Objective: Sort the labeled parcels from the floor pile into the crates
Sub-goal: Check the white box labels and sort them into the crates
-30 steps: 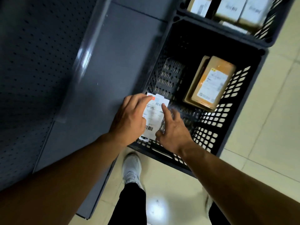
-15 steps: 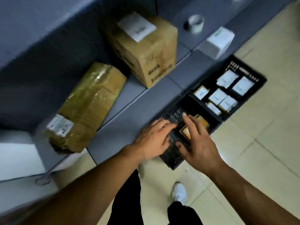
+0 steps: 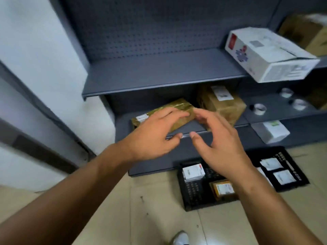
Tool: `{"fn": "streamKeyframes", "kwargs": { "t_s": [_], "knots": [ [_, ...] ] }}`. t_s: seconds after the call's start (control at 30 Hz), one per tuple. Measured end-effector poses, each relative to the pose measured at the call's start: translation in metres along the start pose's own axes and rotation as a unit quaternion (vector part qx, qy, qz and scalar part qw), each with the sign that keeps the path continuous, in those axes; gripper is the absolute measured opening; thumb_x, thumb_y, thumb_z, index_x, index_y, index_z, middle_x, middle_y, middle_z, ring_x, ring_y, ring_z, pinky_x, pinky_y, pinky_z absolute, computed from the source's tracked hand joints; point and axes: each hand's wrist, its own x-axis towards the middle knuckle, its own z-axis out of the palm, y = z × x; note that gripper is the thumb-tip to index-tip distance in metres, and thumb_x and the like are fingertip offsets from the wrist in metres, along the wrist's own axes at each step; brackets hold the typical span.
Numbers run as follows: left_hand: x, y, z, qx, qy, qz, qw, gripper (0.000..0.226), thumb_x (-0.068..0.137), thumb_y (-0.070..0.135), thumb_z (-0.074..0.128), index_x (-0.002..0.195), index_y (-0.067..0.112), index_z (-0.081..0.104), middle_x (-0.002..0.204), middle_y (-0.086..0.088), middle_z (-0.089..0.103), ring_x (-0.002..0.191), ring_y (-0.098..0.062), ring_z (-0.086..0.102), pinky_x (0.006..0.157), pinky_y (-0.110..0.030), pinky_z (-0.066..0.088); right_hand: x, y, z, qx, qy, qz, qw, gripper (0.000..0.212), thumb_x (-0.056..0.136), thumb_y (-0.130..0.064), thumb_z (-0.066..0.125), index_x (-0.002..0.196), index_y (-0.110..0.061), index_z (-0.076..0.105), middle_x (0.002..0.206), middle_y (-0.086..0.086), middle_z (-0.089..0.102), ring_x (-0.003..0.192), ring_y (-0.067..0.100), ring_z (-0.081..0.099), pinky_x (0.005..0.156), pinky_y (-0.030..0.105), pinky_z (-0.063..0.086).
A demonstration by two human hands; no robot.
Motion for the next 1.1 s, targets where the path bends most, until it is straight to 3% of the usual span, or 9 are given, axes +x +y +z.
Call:
{"fn": "streamKeyframes", "kwargs": {
  "t_s": [0.1, 0.17, 0.27, 0.37, 0.53, 0.87, 1.1],
  "knots": [
    [-0.082, -0.012, -0.067, 0.014, 0.057, -0.045, 0.997, 0.056, 0.091, 0.032, 0.058, 0.146, 0.023, 0.048, 0.139, 0.006, 0.051, 0.127, -0.013, 0.051, 0.107, -0.034, 0.043, 0.008, -0.08, 0.041, 0.04, -0.012, -0.057, 0.998, 0.038, 0.093, -0.017, 0.07, 0.129, -0.027, 0.063, 0.101, -0.012, 0.065, 0.099, 0.007, 0.062, 0.09, 0.026, 0.049],
    [-0.139, -0.022, -0.107, 0.033, 0.083, -0.073, 0.993, 0.056, 0.092, 0.029, 0.06, 0.146, 0.024, 0.048, 0.139, 0.008, 0.052, 0.127, -0.009, 0.05, 0.107, -0.028, 0.043, 0.009, -0.135, 0.073, 0.052, -0.023, -0.096, 0.994, 0.032, 0.093, -0.018, 0.07, 0.123, -0.027, 0.065, 0.09, -0.011, 0.062, 0.09, 0.008, 0.062, 0.083, 0.023, 0.049],
    [-0.236, -0.035, -0.167, 0.073, 0.114, -0.126, 0.983, 0.055, 0.095, 0.028, 0.06, 0.148, 0.028, 0.045, 0.137, 0.01, 0.052, 0.123, -0.005, 0.05, 0.101, -0.011, 0.035, 0.004, -0.221, 0.123, 0.061, -0.045, -0.152, 0.985, 0.029, 0.092, -0.017, 0.071, 0.119, -0.026, 0.066, 0.085, -0.01, 0.06, 0.084, 0.008, 0.06, 0.077, 0.013, 0.044],
    [-0.336, -0.043, -0.228, 0.113, 0.169, -0.185, 0.962, 0.055, 0.096, 0.03, 0.061, 0.148, 0.035, 0.043, 0.133, 0.017, 0.052, 0.117, -0.001, 0.052, 0.1, -0.017, 0.041, -0.002, -0.312, 0.172, 0.089, -0.074, -0.204, 0.972, 0.029, 0.092, -0.02, 0.071, 0.119, -0.028, 0.066, 0.089, -0.011, 0.062, 0.087, 0.008, 0.062, 0.076, 0.008, 0.042],
    [-0.497, -0.043, -0.305, 0.146, 0.272, -0.276, 0.91, 0.058, 0.095, 0.028, 0.061, 0.148, 0.036, 0.039, 0.134, 0.014, 0.056, 0.114, -0.001, 0.055, 0.097, -0.033, 0.053, -0.026, -0.457, 0.257, 0.148, -0.14, -0.29, 0.935, 0.03, 0.092, -0.029, 0.068, 0.122, -0.033, 0.064, 0.094, -0.016, 0.063, 0.092, 0.007, 0.064, 0.078, 0.018, 0.054],
    [-0.732, -0.039, -0.381, 0.171, 0.414, -0.427, 0.786, 0.061, 0.093, 0.019, 0.066, 0.149, 0.028, 0.043, 0.128, 0.013, 0.058, 0.113, -0.006, 0.058, 0.09, -0.013, 0.047, -0.079, -0.669, 0.419, 0.226, -0.283, -0.45, 0.816, 0.034, 0.089, -0.039, 0.064, 0.123, -0.039, 0.06, 0.096, -0.02, 0.063, 0.094, 0.001, 0.064, 0.081, 0.015, 0.056],
    [-0.841, -0.091, -0.413, 0.173, 0.454, -0.508, 0.711, 0.061, 0.093, 0.019, 0.066, 0.147, 0.034, 0.044, 0.127, 0.019, 0.059, 0.116, -0.006, 0.057, 0.089, -0.023, 0.052, -0.085, -0.762, 0.547, 0.262, -0.342, -0.504, 0.749, 0.036, 0.091, -0.037, 0.064, 0.126, -0.029, 0.064, 0.099, -0.019, 0.063, 0.094, 0.005, 0.066, 0.078, 0.028, 0.06]
  ]
}}
